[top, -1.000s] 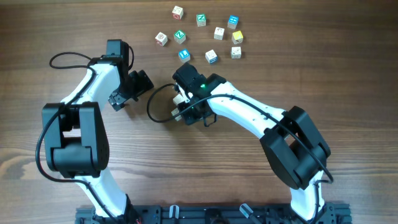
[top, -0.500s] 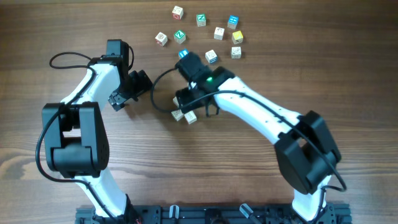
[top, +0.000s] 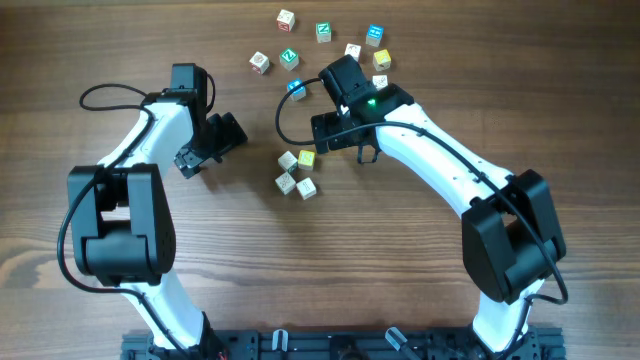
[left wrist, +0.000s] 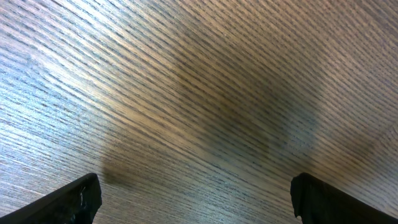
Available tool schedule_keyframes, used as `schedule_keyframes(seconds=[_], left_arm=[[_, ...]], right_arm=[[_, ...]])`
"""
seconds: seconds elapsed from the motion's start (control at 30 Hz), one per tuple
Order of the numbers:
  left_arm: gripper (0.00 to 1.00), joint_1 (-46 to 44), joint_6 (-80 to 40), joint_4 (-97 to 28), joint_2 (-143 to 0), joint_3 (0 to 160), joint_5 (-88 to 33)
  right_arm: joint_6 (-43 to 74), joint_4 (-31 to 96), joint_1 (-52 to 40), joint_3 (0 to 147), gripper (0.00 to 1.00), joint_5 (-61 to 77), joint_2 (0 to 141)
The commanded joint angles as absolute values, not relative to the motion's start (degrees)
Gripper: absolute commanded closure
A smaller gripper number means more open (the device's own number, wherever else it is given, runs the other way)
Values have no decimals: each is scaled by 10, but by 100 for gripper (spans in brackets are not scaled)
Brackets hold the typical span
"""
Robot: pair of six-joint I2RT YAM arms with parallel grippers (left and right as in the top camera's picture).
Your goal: Form a circle
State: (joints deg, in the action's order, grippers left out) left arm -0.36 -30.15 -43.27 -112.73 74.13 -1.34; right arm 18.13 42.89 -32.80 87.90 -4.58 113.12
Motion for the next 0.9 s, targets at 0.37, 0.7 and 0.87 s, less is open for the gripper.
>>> schedule_keyframes(seconds=[0.37,0.7,0.87], left_arm=[[0,-2,-305,-431,-1134,738,-8],[0,-2,-305,-431,-1134,738,-8],[0,-2,-305,-431,-1134,738,-8]], right_arm=[[181,426,-329,886,0,-56,1123],[181,420,-329,886,0,-56,1123],[181,420,-329,886,0,-56,1123]])
